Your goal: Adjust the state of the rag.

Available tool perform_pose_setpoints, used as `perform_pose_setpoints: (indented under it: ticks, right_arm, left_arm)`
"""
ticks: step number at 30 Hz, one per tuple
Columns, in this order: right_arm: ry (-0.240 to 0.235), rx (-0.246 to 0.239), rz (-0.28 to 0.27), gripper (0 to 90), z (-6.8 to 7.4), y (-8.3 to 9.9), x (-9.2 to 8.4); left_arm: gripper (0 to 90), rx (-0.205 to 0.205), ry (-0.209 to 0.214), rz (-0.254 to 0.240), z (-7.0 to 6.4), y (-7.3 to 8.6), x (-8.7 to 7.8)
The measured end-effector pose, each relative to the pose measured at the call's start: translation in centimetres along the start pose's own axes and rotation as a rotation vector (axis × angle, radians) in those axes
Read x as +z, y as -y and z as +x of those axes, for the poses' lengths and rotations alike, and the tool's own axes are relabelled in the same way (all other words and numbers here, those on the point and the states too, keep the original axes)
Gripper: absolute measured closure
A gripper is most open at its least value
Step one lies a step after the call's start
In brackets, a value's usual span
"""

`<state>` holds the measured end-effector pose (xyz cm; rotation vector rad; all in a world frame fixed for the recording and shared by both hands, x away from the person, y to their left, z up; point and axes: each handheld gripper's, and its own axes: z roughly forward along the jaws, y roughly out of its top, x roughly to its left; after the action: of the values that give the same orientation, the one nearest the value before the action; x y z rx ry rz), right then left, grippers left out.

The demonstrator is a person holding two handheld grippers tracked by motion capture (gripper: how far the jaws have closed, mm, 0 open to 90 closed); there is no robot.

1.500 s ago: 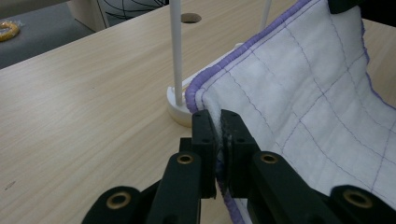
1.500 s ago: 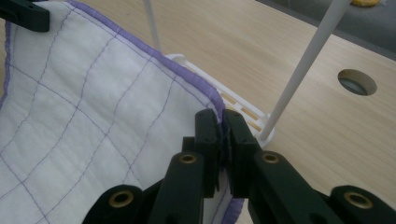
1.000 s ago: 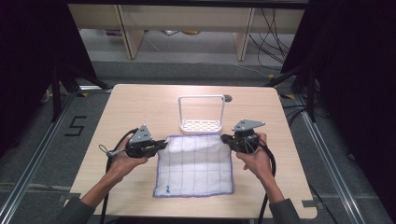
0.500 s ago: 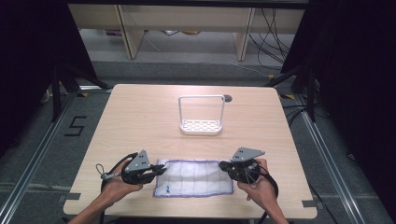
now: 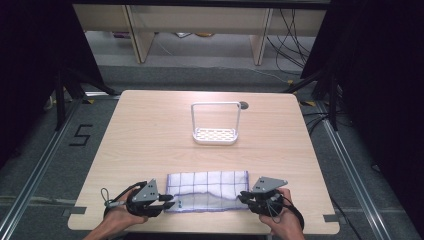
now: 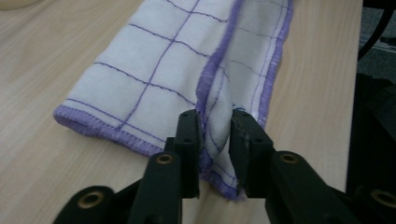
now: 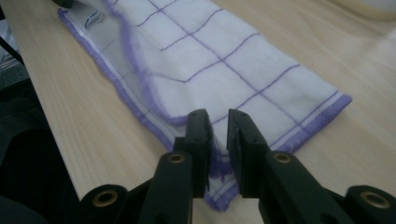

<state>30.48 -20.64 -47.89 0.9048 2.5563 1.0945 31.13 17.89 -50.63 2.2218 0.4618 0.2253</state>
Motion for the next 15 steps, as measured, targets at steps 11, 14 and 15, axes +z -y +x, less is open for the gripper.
perform_pose_setpoints:
  ticks: [11, 14, 15]
  right_arm:
    - [0.099, 0.142, -0.083, 51.7, 0.1, 1.1, -2.3]
    - [0.110, 0.175, -0.069, 49.7, 0.4, 0.9, -2.1]
    - [0.129, 0.178, -0.053, 48.9, 0.5, 0.8, -2.1]
  left_arm:
    - [35.1, -0.127, -0.011, -0.091, 0.7, -1.5, -2.2]
    - [35.0, -0.144, -0.058, -0.084, 2.2, -2.3, -1.5]
    - [35.1, -0.141, -0.074, -0.062, 2.8, -2.6, -1.1]
